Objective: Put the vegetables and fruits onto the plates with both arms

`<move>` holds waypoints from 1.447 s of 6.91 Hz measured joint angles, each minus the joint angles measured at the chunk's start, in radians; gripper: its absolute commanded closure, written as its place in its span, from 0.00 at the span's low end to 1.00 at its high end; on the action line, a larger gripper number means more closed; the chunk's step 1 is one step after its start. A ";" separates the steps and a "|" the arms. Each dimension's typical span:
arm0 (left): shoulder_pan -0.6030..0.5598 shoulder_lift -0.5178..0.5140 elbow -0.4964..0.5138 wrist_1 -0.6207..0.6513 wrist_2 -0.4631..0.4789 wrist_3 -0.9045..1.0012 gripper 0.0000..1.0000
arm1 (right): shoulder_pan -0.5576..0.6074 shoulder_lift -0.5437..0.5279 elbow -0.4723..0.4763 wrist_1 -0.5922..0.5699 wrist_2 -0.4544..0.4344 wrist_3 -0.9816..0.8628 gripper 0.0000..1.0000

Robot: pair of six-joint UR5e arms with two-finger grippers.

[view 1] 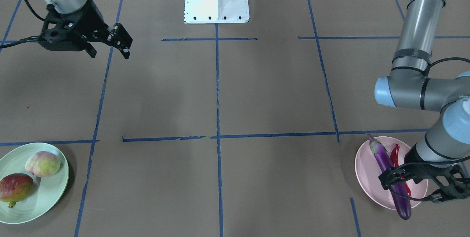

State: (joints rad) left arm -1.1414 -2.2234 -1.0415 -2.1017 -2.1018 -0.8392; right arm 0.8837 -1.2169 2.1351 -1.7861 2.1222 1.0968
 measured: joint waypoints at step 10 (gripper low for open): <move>-0.286 0.800 -0.856 0.171 -0.334 0.591 0.00 | 0.617 -0.482 -0.111 -0.006 0.202 -0.980 0.00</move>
State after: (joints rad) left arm -1.4274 -1.4239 -1.8973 -1.9304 -2.4360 -0.2483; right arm 1.5011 -1.6988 2.0242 -1.7922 2.3244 0.1169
